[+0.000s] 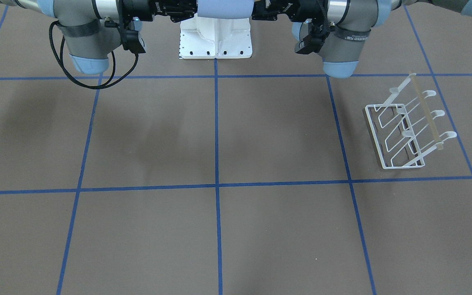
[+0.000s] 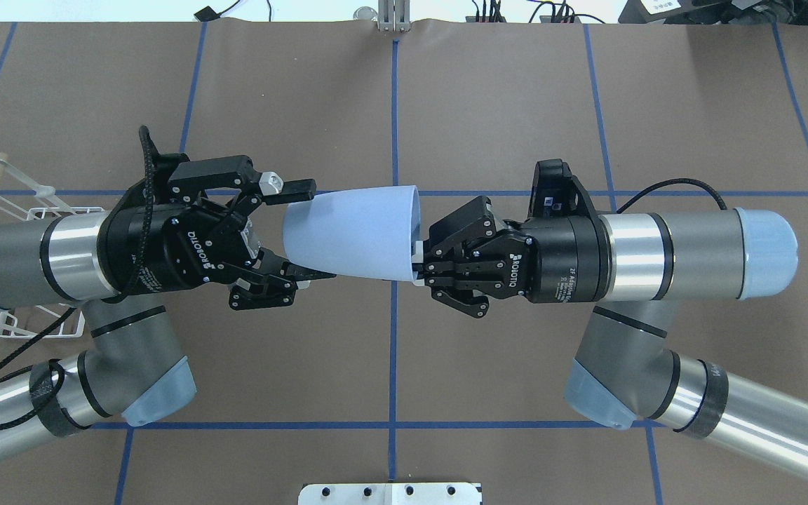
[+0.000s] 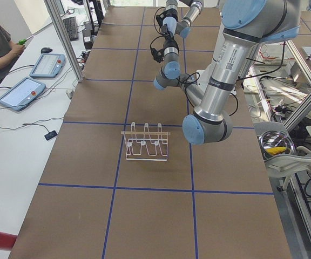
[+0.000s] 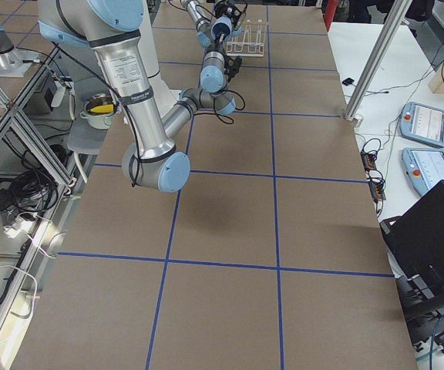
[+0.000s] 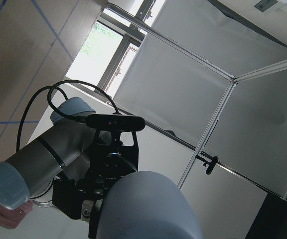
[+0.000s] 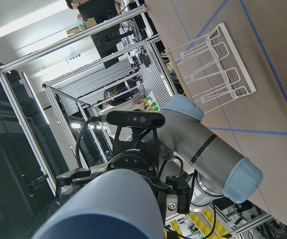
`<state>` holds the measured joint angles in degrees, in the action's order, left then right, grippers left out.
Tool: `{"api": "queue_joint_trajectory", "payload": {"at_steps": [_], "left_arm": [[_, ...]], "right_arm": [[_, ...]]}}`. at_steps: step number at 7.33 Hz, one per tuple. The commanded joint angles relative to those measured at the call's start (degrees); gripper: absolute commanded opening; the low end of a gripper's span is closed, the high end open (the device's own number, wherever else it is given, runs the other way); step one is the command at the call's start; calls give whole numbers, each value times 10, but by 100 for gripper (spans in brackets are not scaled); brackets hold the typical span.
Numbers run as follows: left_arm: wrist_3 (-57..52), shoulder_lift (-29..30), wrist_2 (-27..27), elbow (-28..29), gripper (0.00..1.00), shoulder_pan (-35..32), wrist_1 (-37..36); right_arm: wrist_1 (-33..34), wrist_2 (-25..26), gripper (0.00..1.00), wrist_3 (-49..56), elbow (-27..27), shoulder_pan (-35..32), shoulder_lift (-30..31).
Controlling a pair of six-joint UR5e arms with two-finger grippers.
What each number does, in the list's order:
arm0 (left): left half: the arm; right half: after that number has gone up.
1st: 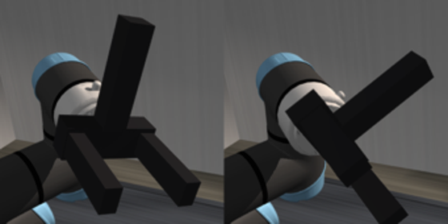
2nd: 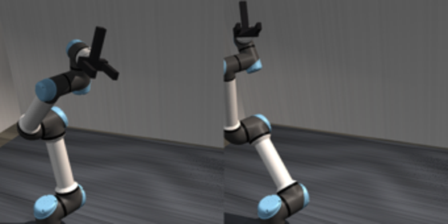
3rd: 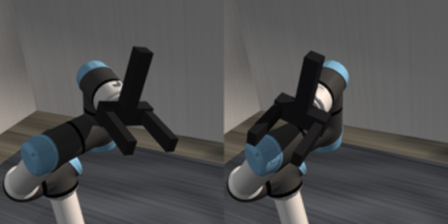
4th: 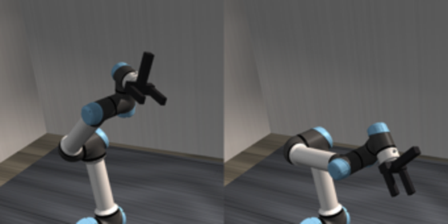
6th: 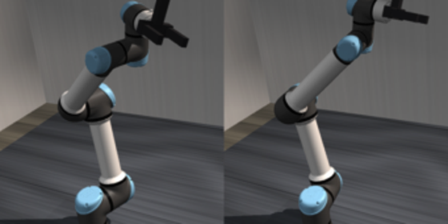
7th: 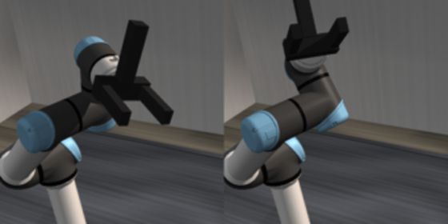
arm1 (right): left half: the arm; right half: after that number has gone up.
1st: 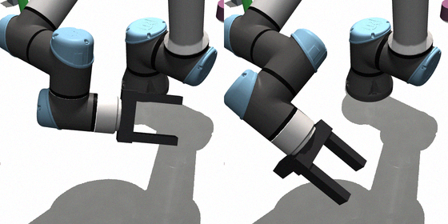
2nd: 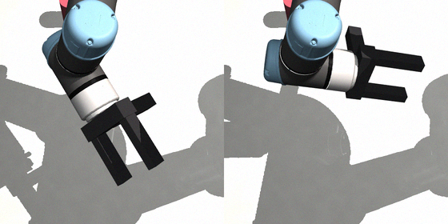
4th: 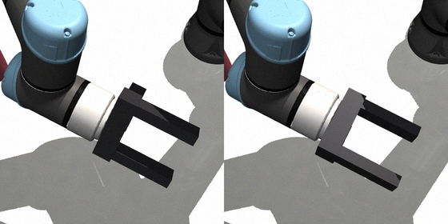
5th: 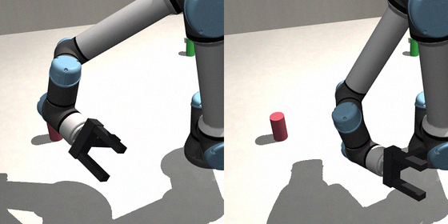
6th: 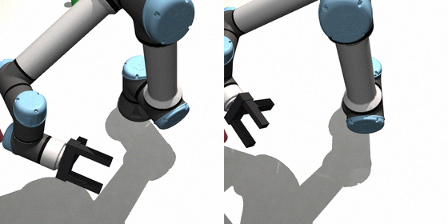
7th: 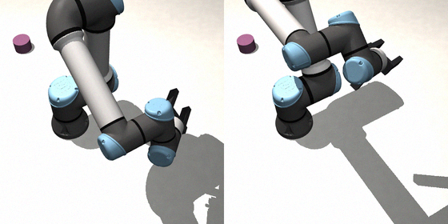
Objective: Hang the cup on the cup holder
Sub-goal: 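Close the left gripper on the cup's closed end beside the right gripper, then open the right gripper and withdraw it while the left gripper carries the cup away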
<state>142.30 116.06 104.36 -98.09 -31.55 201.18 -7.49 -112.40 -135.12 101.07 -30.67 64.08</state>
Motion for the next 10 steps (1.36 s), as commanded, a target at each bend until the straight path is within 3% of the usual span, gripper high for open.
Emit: {"api": "queue_joint_trajectory", "payload": {"at_steps": [1, 2, 5, 8, 10], "left_arm": [[1, 0, 0, -3, 24, 1, 0], [1, 0, 0, -2, 0, 1, 1], [2, -1, 1, -3, 0, 1, 2], [-1, -23, 2, -34, 0, -7, 1], [-4, -67, 3, -48, 0, -64, 0]], "right_arm": [[0, -1, 93, 6, -1, 1, -3], [0, -1, 100, 33, -1, 1, -3], [-6, -5, 100, 40, 1, -4, 3], [-53, -10, 100, 38, 0, -25, 39], [-57, -32, 100, 38, 0, -67, 54]]}}
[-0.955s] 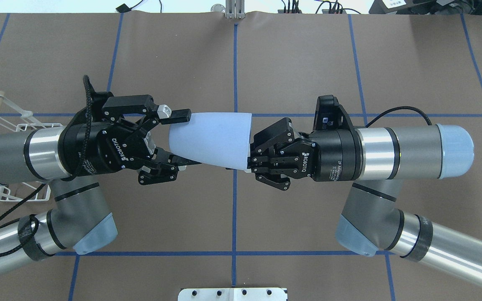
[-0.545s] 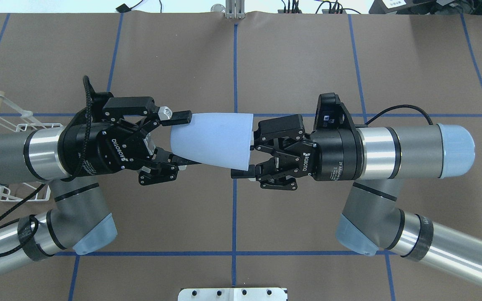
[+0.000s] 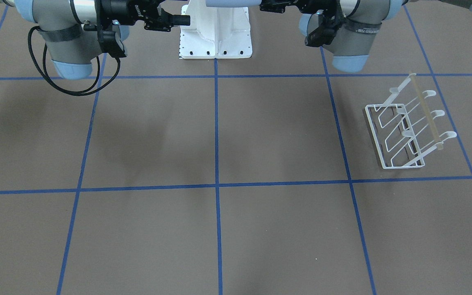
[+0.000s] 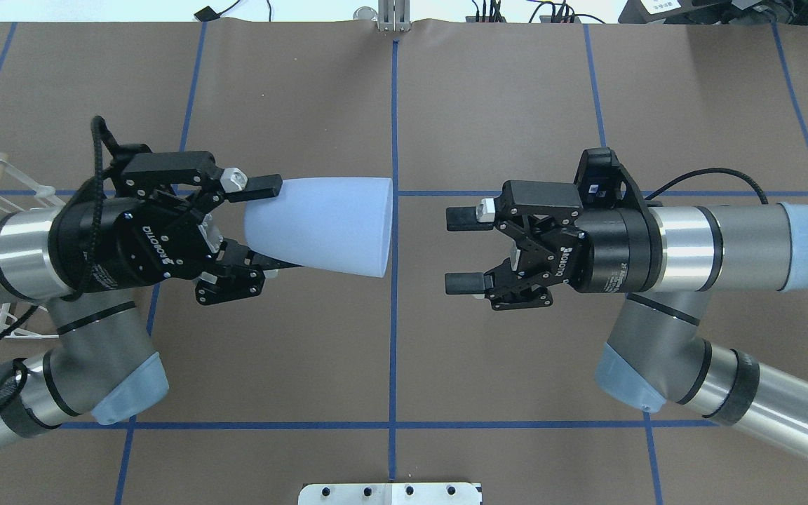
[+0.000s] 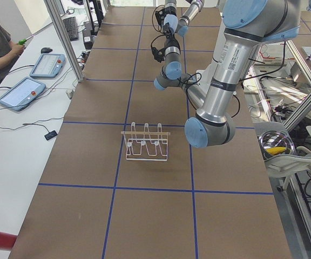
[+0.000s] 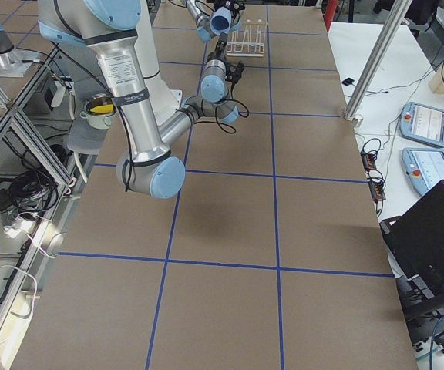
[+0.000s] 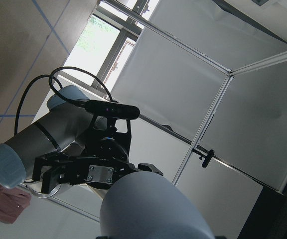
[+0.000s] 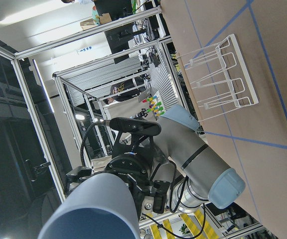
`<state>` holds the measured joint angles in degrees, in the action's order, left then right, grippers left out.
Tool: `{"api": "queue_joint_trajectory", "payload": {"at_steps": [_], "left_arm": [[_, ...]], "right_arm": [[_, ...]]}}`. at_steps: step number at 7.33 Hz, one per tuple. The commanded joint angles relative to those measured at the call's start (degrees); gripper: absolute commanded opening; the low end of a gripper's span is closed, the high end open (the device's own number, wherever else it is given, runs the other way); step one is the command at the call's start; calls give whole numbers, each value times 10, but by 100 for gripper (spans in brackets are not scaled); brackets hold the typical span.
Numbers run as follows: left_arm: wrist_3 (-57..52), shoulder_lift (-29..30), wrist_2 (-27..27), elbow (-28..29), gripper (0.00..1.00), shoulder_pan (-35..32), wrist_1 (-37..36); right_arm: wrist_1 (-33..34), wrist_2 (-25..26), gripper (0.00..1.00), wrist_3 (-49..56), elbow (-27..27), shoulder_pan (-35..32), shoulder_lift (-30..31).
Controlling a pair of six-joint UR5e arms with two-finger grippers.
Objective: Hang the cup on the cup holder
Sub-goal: 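Open the right gripper and withdraw it while the left gripper carries the cup away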
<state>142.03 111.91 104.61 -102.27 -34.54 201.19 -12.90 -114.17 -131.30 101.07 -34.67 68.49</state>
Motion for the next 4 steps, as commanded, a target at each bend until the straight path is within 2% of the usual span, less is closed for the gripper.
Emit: {"api": "queue_joint_trajectory", "payload": {"at_steps": [1, 2, 3, 4], "left_arm": [[-3, -47, 3, -7, 0, -74, -4], [-9, -65, 13, -1, 0, -133, -6], [-43, -71, 70, 7, 0, -169, -14], [-86, -75, 129, 19, 0, -208, -73]], "right_arm": [[-2, -34, 100, 1, -2, -60, 19], [-2, -48, 100, 2, 0, -86, 29], [-1, -52, 100, 20, -2, -106, 45], [7, -56, 100, 57, -3, -122, 66]]}}
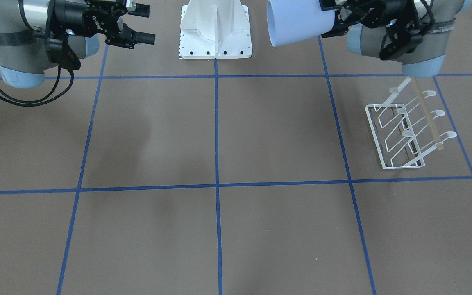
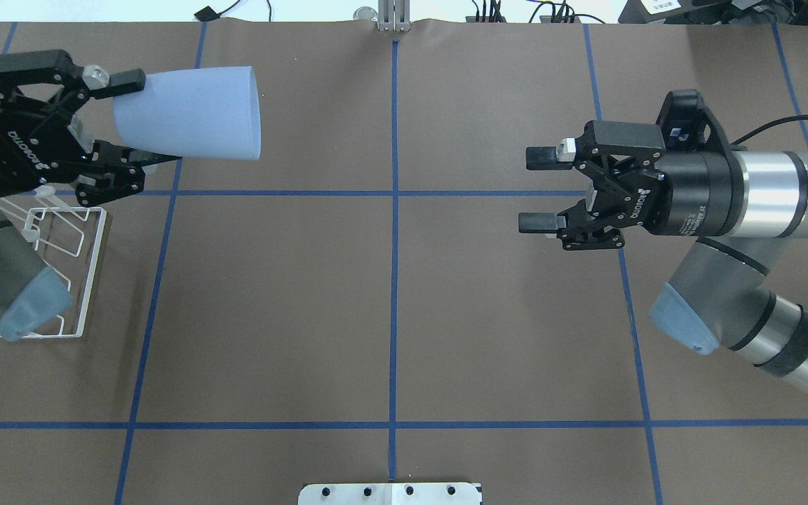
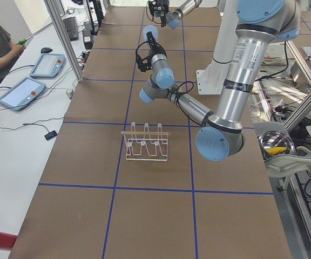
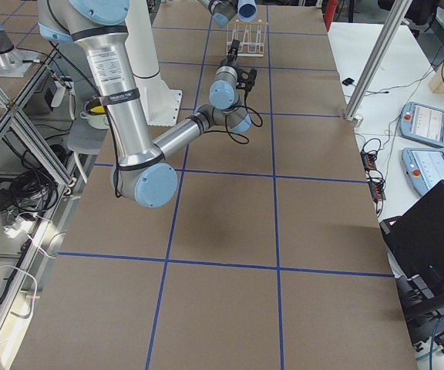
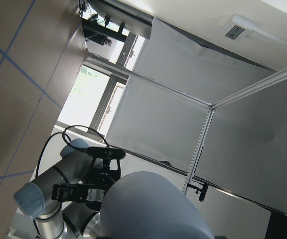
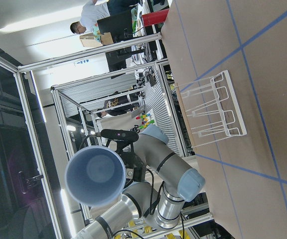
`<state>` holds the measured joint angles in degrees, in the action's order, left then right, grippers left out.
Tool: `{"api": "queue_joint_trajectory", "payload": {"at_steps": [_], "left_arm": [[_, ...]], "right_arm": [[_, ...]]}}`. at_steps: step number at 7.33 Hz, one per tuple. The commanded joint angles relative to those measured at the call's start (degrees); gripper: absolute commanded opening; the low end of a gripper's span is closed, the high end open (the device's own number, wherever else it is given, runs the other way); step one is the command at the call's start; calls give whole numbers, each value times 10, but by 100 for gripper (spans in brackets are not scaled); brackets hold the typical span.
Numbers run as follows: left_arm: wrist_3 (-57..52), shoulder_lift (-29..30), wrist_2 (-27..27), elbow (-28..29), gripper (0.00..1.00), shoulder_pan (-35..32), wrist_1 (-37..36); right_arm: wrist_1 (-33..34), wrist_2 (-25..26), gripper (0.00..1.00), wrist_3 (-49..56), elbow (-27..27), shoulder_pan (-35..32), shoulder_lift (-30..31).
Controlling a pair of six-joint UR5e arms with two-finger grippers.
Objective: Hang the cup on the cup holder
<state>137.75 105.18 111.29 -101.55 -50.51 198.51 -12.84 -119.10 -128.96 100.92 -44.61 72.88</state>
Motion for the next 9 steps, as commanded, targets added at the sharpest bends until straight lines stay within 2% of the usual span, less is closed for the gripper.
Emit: {"api": "queue_joint_trajectory", "payload": {"at_steps": [1, 2, 3, 4, 5, 6, 8, 9], "left_arm": [[-105, -3, 128, 9, 0, -93, -121], [-201, -4, 185, 8, 0, -120, -186], [-279, -8, 209, 5, 0, -140, -268], [-346, -7, 226, 2, 0, -172, -354], [-501, -7, 272, 1, 0, -202, -435], [-620, -17, 294, -15, 0, -234, -533], [-807, -40, 290, -32, 0, -250, -642], [-833, -41, 290, -38, 0, -257, -686]], "right_arm": [[17, -36, 100, 85, -21, -66, 37], [35, -92, 100, 152, -47, -107, 39], [65, -122, 100, 204, -68, -148, 39], [100, -127, 100, 244, -73, -159, 51], [125, -126, 100, 307, -73, -179, 75], [150, -121, 100, 364, -74, -199, 104], [227, -121, 100, 508, -77, -228, 130], [254, -123, 100, 549, -77, -239, 140]]}}
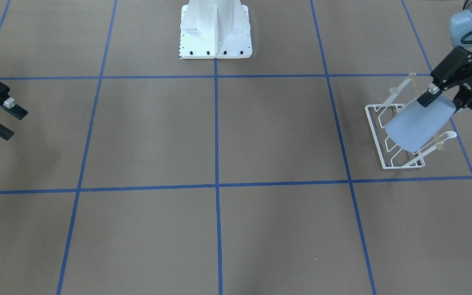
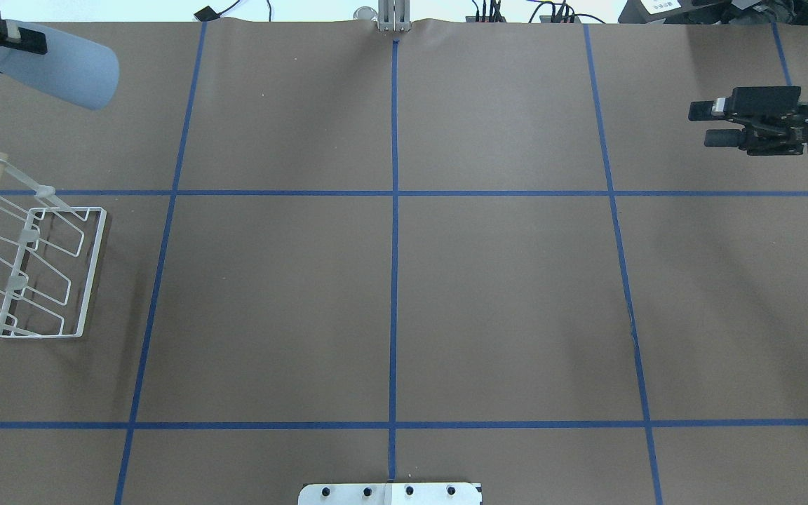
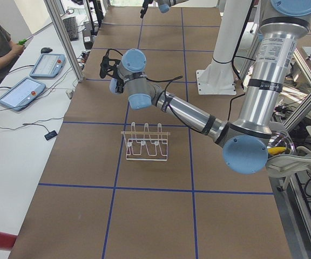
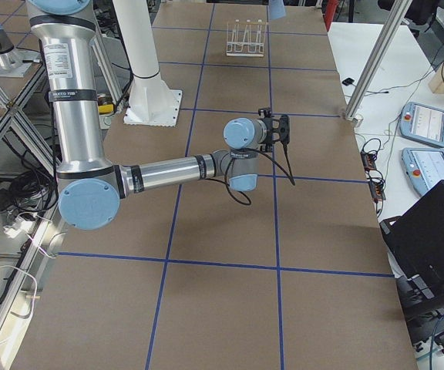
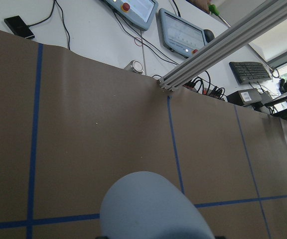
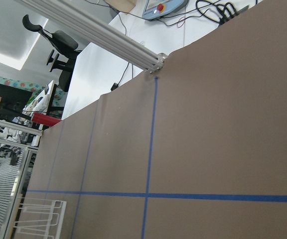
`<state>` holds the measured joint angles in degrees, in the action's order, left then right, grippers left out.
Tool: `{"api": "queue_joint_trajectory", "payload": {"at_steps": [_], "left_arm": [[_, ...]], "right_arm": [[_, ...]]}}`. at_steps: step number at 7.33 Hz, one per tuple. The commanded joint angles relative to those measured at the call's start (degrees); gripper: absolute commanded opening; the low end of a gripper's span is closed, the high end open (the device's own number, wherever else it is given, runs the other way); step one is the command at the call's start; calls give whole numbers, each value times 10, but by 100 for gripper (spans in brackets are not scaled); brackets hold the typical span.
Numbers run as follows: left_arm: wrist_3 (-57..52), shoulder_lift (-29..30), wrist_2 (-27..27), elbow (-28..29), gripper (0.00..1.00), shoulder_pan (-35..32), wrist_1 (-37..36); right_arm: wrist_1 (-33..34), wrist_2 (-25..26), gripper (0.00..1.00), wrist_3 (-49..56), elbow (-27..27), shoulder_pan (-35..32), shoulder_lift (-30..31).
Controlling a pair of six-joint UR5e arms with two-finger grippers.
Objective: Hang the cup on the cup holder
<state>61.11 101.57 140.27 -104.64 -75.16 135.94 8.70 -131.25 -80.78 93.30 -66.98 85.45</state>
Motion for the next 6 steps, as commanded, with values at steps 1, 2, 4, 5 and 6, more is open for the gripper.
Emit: {"api": "queue_joint_trajectory", "payload": {"at_steps": [1, 2, 4, 5, 6], "left_arm": [[-107, -6, 0, -8, 0, -9, -100], [-131, -5, -1, -27, 0, -6, -195], [-157, -3, -76, -74, 0, 16, -303], [-182, 1, -80, -87, 0, 15, -387], [-236, -1, -80, -100, 0, 15, -422]], "right_arm": [[58, -1, 100, 99, 0, -21, 18], [72, -1, 100, 131, 0, -24, 24], [83, -6, 100, 140, 0, -32, 33], [110, -7, 100, 169, 1, -38, 37], [156, -9, 100, 250, 1, -50, 43]]}}
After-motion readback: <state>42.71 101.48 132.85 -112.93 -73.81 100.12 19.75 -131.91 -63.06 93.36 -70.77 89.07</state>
